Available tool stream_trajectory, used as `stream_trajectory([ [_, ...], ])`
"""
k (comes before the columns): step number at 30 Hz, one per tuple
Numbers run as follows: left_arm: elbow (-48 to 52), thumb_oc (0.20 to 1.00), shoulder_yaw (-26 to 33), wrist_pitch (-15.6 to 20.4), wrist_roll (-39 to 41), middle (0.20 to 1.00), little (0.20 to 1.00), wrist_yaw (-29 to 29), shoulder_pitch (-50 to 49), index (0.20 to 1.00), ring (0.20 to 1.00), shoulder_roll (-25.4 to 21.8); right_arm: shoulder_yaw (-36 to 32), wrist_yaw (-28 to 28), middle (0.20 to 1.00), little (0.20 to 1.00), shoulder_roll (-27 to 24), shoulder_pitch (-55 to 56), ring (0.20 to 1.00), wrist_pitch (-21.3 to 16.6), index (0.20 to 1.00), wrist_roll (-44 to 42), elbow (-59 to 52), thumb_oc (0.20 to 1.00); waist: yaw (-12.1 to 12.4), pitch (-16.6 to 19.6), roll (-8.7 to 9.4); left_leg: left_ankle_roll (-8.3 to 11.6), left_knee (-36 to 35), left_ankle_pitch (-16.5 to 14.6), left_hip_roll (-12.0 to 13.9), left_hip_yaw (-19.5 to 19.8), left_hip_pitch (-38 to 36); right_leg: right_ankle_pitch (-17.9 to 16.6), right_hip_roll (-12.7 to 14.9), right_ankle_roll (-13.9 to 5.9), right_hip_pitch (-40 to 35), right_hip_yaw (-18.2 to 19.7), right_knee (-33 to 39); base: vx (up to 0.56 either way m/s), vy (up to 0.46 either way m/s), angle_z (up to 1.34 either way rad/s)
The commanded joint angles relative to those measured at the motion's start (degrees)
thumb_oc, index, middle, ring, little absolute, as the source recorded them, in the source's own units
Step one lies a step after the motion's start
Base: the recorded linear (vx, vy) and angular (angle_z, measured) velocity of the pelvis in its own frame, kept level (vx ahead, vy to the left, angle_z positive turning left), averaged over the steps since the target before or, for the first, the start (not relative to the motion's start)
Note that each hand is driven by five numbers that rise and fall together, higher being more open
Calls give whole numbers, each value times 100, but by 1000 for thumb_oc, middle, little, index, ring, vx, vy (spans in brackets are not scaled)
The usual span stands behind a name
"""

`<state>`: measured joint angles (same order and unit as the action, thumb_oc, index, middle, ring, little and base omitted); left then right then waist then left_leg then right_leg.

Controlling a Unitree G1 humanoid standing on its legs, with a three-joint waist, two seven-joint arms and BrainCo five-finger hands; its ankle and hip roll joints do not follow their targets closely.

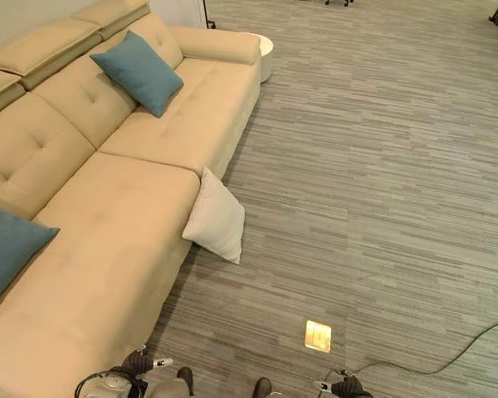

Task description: Pick up all the scattered cushions and arrange them neatly on the sofa.

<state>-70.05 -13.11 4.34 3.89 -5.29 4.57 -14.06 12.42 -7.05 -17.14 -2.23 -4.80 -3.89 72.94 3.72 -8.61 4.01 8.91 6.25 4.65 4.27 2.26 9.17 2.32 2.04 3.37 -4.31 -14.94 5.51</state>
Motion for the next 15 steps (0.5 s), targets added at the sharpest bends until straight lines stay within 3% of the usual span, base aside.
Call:
stream_trajectory([
  [1,-250,1000,-61,52,49,1000,1000,-77,173,1000,1000,206,65,-98,1000,1000,-96,-187,1000,-123,1000,-108,-97,1000,48,-7,-1,-649,-191,-95,-579,-247,145,-103,-36,-812,-39,100,-301,211,-30,-36],
  [4,-265,1000,-62,56,27,1000,1000,-79,136,1000,1000,211,102,-92,1000,1000,-137,-216,1000,-123,1000,-94,-91,1000,189,-1,-51,-609,-304,123,-668,-151,314,81,-157,-776,-167,310,-398,210,4,-16],
  [9,-290,1000,47,63,30,1000,1000,-49,2,1000,1000,162,86,-22,1000,1000,-100,-204,1000,-94,1000,75,-68,1000,285,234,-69,-867,-321,-169,-793,-125,-73,415,58,-948,-232,334,-1208,295,100,-51],
  [10,-293,1000,65,65,40,1000,1000,-50,1,1000,1000,154,86,-3,1000,1000,-105,-215,1000,-92,1000,119,-53,1000,315,242,-79,-935,-328,-240,-804,-162,-181,365,160,-1031,-147,318,-1541,267,144,-34],
  [11,-275,1000,48,68,45,1000,1000,-53,27,1000,1000,136,90,-11,1000,1000,-94,-233,1000,-91,1000,180,-55,1000,321,221,-75,-1044,-328,-320,-855,-201,-310,76,335,-1184,69,306,-2112,228,143,-46],
  [13,-205,1000,19,76,95,1000,1000,-72,104,1000,1000,80,95,-37,1000,1000,-121,-320,1000,-91,1000,180,-106,1000,224,100,-187,-1197,-417,-410,-832,-181,-627,-484,522,-1277,564,239,-3166,241,154,-20],
  [15,-220,1000,-3,65,72,1000,1000,-75,133,1000,1000,61,85,-36,1000,1000,-113,-336,1000,-74,1000,189,-92,1000,189,106,-242,-1207,-478,-512,-799,-157,-806,-385,678,-1168,782,-13,-3200,311,46,24],
])
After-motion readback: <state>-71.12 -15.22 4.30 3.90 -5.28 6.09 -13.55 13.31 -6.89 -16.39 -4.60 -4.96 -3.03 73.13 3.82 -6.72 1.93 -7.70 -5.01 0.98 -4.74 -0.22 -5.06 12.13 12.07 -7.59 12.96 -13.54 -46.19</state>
